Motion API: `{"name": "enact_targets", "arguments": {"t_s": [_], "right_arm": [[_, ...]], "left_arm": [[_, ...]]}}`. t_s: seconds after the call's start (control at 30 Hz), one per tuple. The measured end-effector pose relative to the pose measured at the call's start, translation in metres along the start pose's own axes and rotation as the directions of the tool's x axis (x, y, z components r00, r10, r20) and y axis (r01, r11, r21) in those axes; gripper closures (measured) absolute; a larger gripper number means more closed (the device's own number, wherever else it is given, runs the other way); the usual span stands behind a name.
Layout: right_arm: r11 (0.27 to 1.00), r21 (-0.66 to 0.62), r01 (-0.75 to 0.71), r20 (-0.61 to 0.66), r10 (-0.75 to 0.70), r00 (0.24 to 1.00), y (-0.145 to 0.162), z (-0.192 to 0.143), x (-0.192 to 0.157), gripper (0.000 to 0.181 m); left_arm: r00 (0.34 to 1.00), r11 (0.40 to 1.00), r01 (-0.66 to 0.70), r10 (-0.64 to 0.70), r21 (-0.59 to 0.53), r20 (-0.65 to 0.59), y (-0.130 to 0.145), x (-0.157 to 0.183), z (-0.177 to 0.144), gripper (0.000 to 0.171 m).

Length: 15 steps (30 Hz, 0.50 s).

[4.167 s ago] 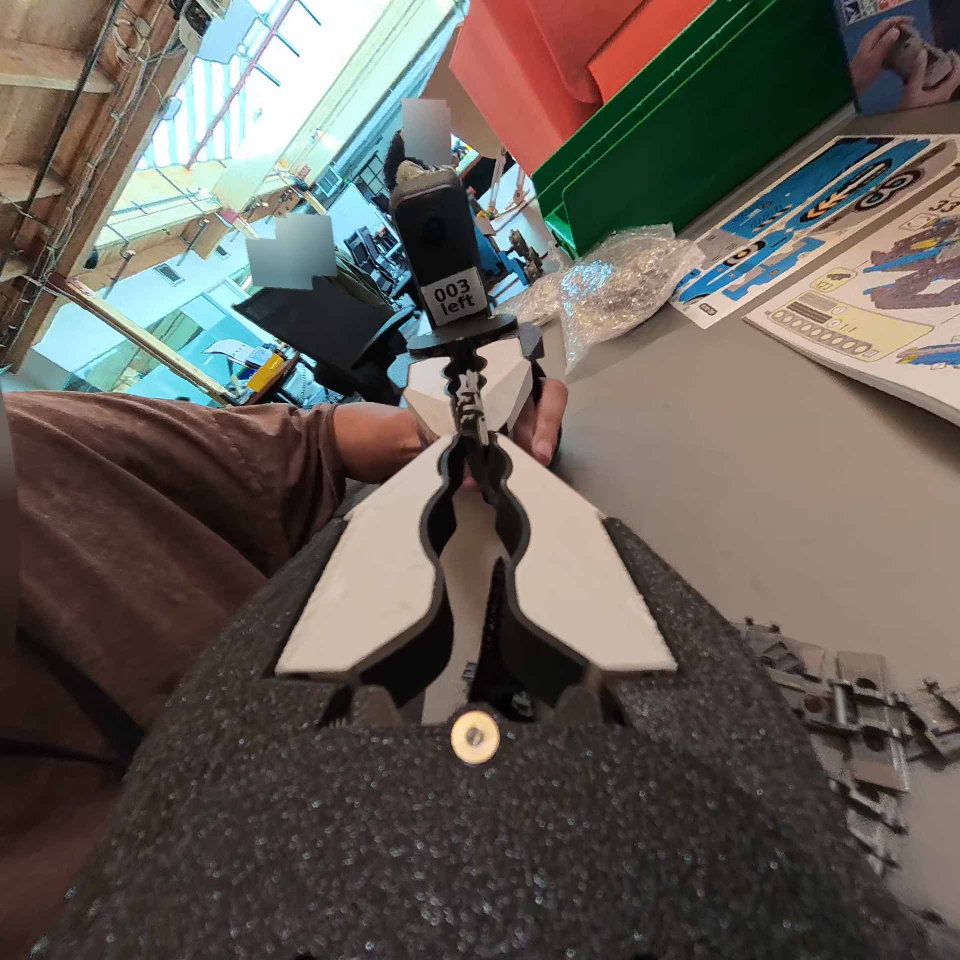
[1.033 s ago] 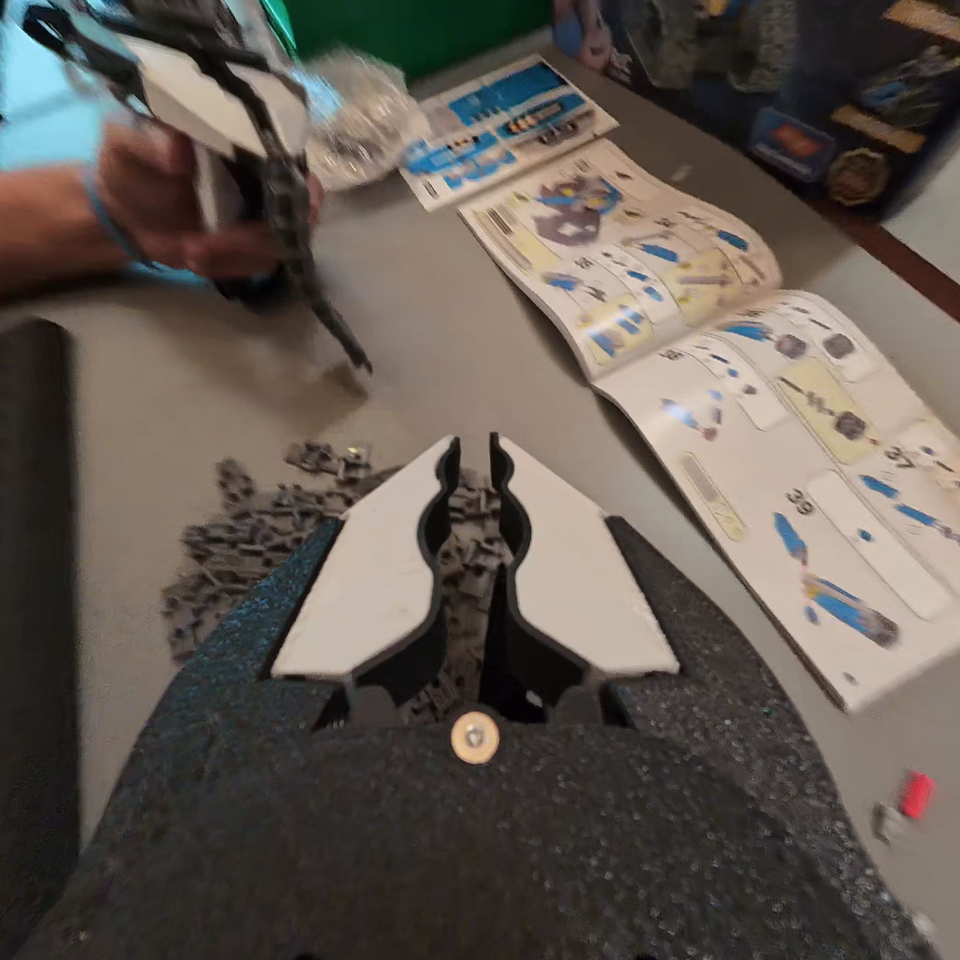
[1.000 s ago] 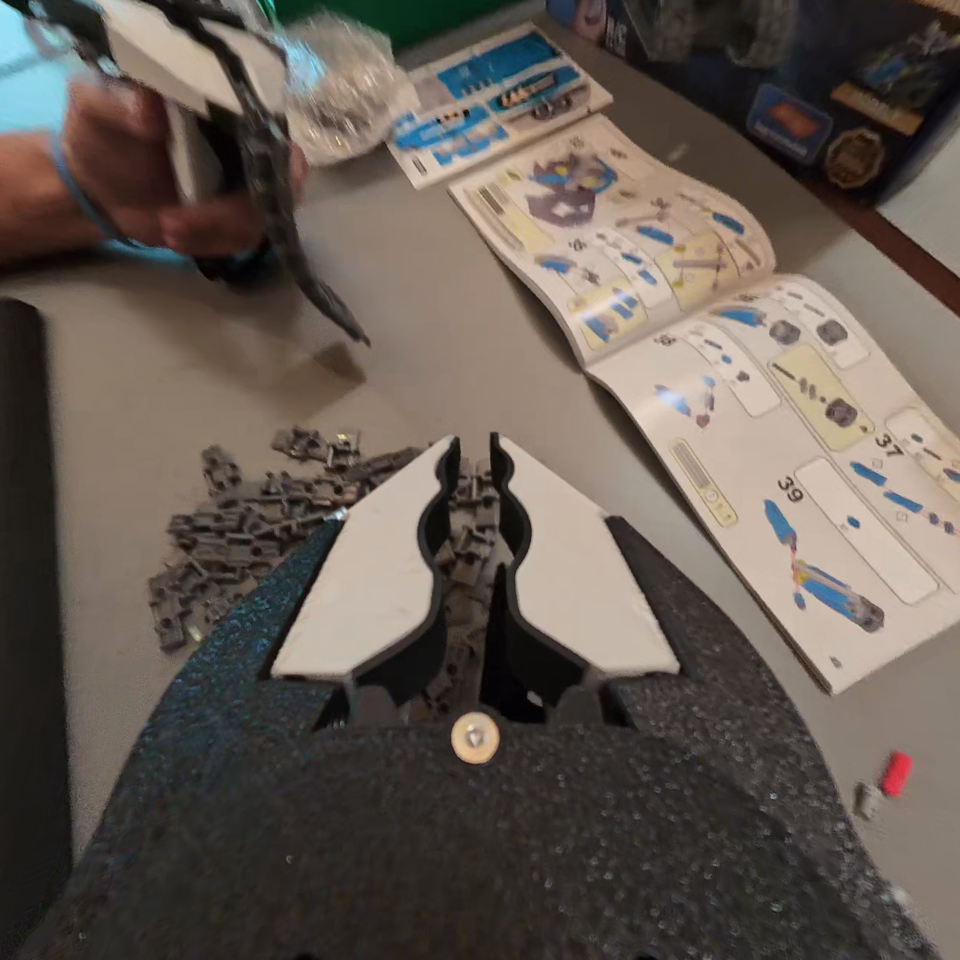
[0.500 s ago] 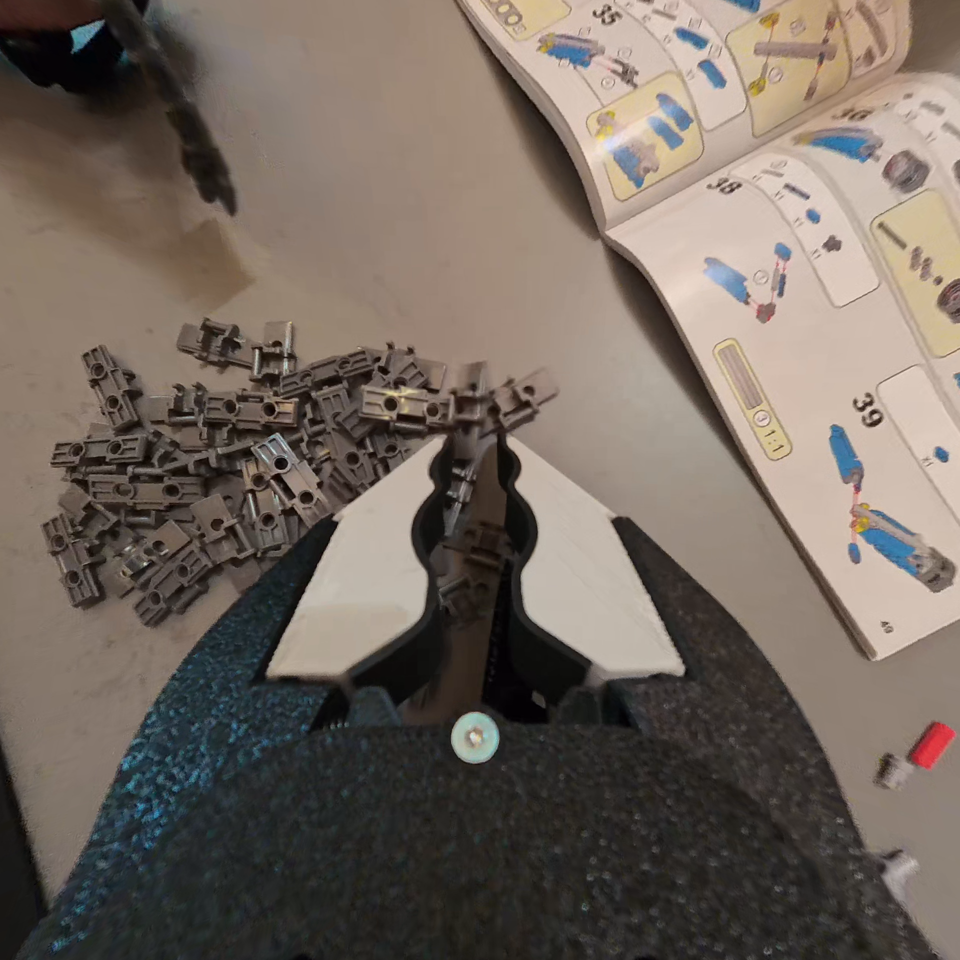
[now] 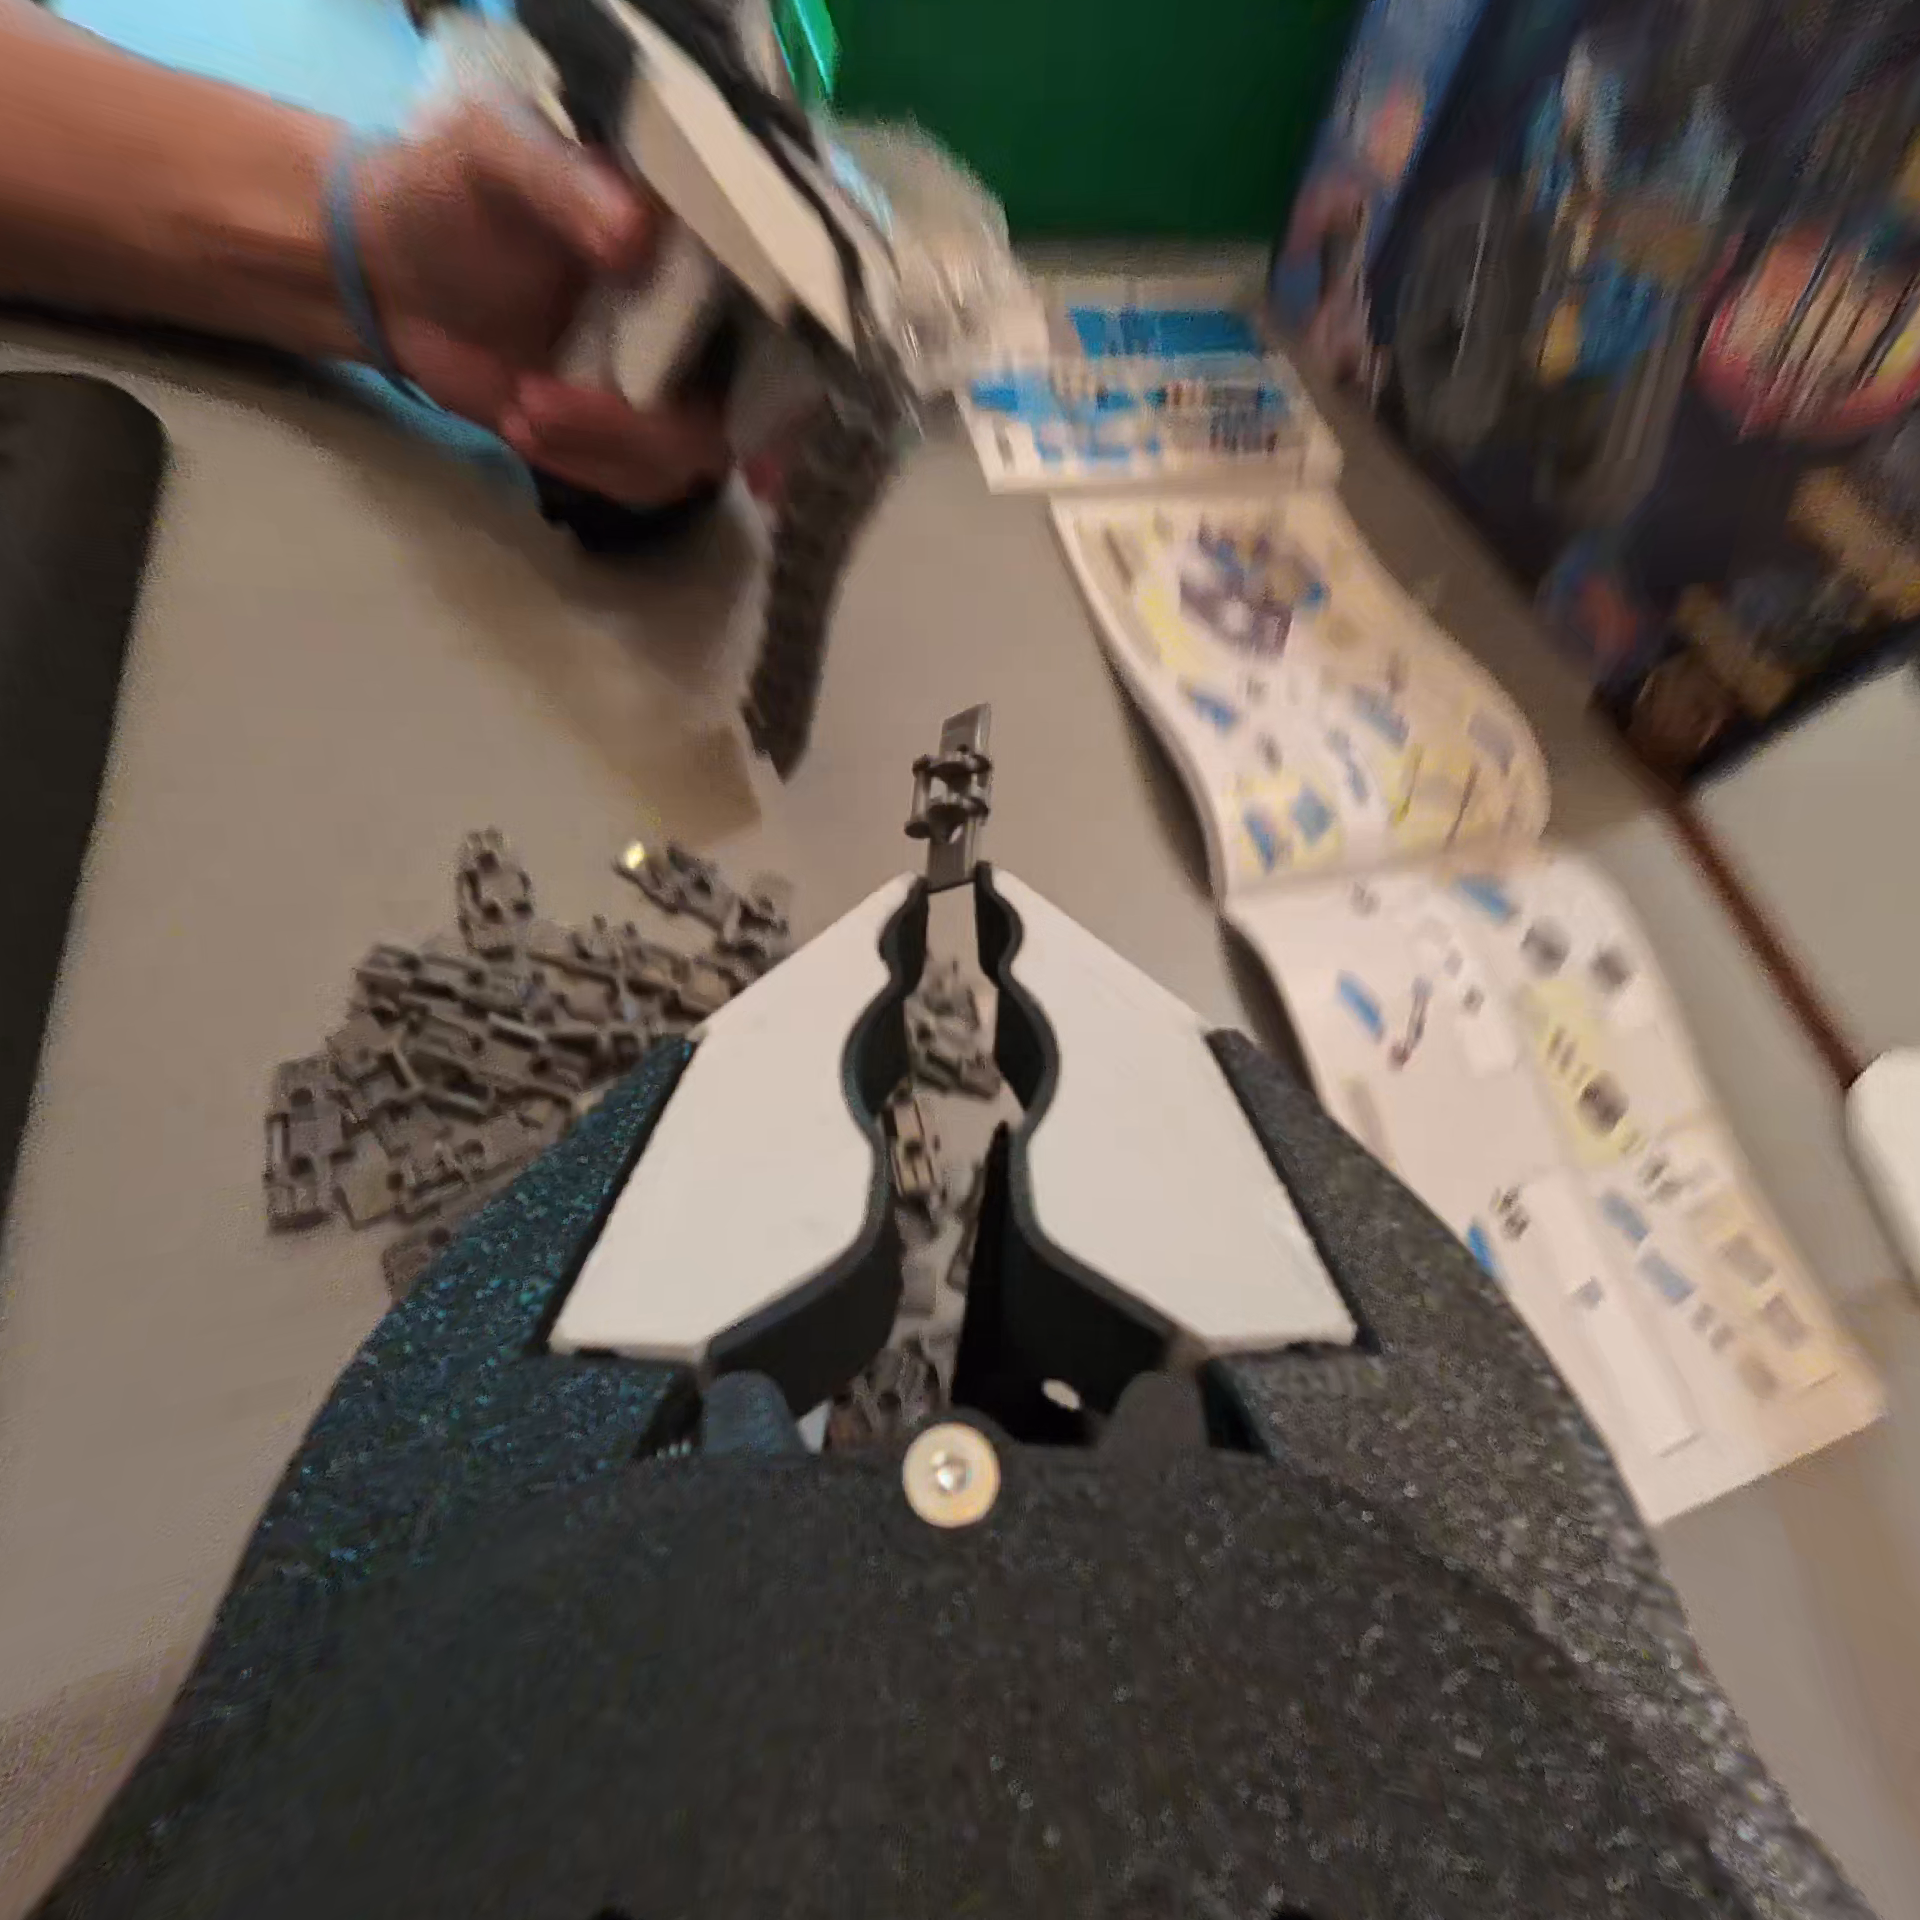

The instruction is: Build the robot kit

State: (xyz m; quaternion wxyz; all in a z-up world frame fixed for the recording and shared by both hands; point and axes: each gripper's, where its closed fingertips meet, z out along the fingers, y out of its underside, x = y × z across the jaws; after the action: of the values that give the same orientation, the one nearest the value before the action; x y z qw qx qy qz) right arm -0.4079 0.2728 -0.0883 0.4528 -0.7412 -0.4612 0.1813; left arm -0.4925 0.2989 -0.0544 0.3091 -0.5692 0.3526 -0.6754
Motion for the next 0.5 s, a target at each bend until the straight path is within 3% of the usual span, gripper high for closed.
{"name": "enact_targets", "arguments": {"t_s": [0.1,0.23,0.5], "right_arm": [[0.977,0.077,0.198,-0.133,-0.187,0.973,-0.041,-0.006,-0.009,0.172],[0.933,-0.021,0.36,-0.213,-0.356,0.91,-0.057,0.008,-0.015,0.173],[0.893,-0.134,0.43,-0.22,-0.45,0.865,-0.053,0.026,-0.018,0.173]], "left_arm": [[1.0,0.999,0.001,0.0,-0.038,0.008,0.006,0.0,0.003,0.171],[1.0,0.995,0.028,-0.029,-0.097,-0.009,0.015,0.007,0.009,0.171],[0.991,0.981,0.129,-0.134,-0.145,-0.027,0.026,0.007,0.013,0.171]]}}
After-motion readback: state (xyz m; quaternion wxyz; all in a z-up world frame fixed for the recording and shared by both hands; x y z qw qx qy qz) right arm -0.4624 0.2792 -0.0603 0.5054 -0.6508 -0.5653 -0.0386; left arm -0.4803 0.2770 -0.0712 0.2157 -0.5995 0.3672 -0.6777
